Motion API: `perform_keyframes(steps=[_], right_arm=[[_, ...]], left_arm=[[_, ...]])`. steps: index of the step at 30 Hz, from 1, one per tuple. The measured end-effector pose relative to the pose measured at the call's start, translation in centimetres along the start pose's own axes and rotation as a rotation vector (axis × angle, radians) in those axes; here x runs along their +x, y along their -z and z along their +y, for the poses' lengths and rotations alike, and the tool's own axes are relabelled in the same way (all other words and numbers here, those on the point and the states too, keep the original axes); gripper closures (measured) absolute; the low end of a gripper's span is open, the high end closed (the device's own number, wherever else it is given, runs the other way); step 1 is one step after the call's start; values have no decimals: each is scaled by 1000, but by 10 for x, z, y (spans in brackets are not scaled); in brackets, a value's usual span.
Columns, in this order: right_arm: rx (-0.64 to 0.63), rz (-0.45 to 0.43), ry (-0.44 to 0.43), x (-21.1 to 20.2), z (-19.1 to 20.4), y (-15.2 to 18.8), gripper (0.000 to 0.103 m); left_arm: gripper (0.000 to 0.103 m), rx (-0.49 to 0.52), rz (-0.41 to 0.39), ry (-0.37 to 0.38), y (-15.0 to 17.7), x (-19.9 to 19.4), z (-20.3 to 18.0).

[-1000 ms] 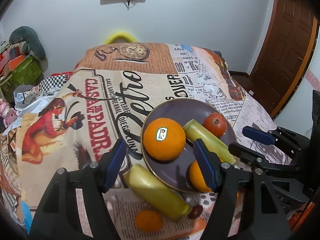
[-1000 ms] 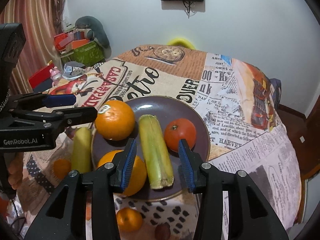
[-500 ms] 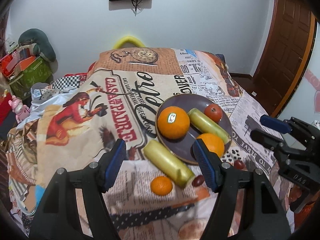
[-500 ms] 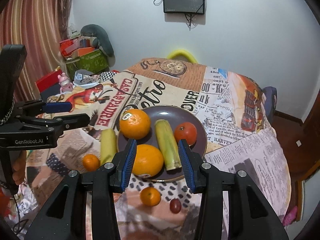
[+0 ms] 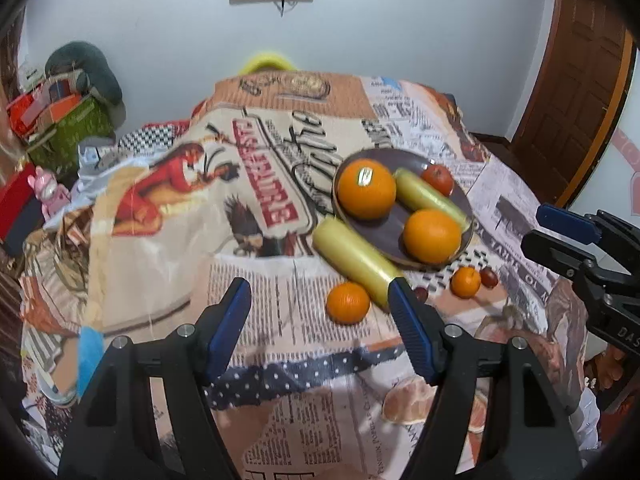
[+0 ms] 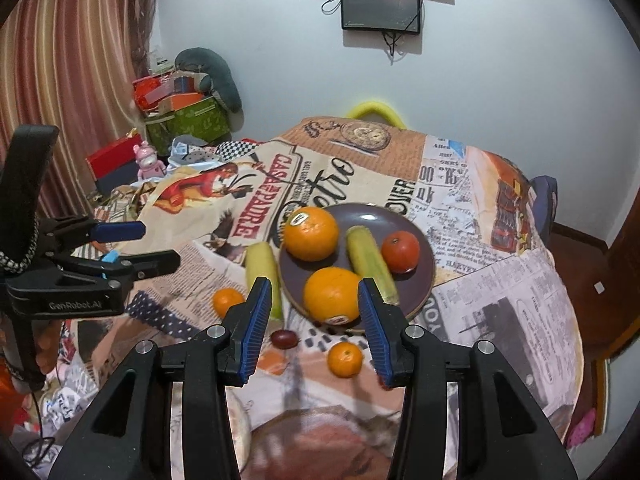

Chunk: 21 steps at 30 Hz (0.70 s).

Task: Organize fruits
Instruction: 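Withdraw both grippers and move the left gripper to a small mandarin, then close the left gripper on the small mandarin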

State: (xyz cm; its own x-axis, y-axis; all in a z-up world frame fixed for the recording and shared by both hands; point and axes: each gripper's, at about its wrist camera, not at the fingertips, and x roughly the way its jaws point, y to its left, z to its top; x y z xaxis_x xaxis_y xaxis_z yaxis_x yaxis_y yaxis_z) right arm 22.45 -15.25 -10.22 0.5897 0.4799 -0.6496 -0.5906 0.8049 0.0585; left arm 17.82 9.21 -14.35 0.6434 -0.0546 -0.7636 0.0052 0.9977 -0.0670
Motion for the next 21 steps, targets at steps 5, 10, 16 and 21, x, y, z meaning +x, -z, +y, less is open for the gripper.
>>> perform_keyframes(steps=[5, 10, 16, 21], right_arm=[[-13, 37, -14, 12, 8, 8, 61], [-12, 68, -23, 26, 9, 13, 61], [-3, 101, -35, 43, 7, 16, 61], [5, 121, -46, 54, 7, 18, 61]], left_arm=[[32, -8, 57, 16, 13, 26, 0], [33, 2, 97, 29, 20, 52, -5], [42, -10, 139, 64, 21, 80, -8], [55, -15, 149, 92, 22, 94, -11]])
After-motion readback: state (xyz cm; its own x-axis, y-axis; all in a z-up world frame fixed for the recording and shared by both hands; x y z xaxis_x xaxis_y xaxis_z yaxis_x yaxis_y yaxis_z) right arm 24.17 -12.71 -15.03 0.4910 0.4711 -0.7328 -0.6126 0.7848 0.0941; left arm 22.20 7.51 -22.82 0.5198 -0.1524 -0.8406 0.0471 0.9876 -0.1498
